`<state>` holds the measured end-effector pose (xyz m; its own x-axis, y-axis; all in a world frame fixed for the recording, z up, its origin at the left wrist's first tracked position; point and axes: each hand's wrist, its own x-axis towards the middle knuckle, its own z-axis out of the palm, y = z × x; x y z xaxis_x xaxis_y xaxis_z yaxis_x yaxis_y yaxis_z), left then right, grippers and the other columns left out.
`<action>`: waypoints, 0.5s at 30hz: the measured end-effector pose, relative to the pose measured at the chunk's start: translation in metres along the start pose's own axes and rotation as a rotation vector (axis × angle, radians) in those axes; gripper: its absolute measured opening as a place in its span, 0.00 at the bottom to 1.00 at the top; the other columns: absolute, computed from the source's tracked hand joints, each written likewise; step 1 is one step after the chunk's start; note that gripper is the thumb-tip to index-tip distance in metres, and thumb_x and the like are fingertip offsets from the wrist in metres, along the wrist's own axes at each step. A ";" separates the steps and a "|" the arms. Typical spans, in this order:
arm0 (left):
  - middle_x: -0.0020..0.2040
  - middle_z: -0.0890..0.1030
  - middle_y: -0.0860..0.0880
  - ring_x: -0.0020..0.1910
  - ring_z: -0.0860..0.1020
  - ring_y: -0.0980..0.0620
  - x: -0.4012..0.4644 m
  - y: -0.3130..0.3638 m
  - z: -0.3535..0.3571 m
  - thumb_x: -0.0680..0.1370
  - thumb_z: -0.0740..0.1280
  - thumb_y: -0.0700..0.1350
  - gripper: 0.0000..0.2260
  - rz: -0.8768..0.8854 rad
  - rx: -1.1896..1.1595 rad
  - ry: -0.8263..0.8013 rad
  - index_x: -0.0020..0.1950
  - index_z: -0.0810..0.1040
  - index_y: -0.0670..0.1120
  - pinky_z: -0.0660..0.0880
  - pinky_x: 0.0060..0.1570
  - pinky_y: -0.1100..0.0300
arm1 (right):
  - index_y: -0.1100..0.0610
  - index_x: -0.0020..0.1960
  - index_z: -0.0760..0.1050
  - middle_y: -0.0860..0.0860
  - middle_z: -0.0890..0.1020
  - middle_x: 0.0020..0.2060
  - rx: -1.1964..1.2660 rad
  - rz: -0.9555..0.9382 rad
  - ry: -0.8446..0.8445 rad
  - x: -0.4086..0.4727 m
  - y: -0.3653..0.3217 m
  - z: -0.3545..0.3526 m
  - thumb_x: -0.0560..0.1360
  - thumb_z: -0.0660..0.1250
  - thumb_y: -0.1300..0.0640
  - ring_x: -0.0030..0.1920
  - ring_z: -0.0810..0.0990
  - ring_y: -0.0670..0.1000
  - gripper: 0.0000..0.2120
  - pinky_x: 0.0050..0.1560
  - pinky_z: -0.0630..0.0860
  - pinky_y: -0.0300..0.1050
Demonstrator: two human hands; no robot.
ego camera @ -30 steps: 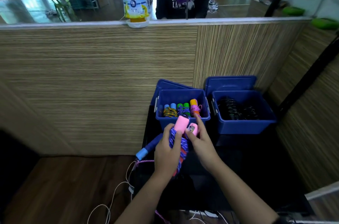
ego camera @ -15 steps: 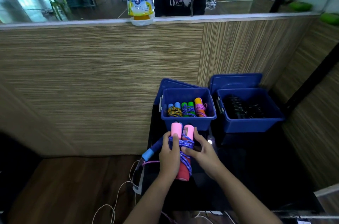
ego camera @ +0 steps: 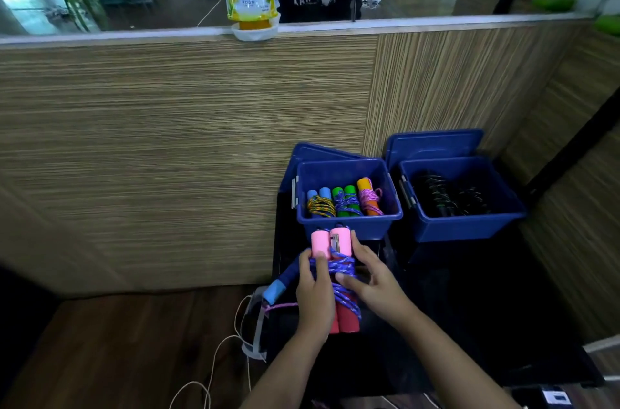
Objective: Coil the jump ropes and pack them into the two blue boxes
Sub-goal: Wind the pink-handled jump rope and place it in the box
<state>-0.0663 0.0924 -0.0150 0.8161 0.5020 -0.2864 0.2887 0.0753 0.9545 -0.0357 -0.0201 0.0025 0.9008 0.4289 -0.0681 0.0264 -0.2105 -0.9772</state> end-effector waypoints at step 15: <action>0.56 0.76 0.58 0.51 0.76 0.61 0.093 0.037 0.024 0.82 0.59 0.52 0.19 0.102 0.165 -0.009 0.73 0.65 0.57 0.68 0.44 0.75 | 0.50 0.66 0.65 0.37 0.76 0.54 -0.015 0.121 0.060 0.116 0.007 -0.038 0.74 0.69 0.63 0.48 0.75 0.30 0.24 0.46 0.67 0.22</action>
<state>0.0326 0.1210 -0.0086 0.8498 0.4916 -0.1903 0.2815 -0.1181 0.9523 0.0856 -0.0054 -0.0047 0.9221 0.3462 -0.1731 -0.0785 -0.2708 -0.9594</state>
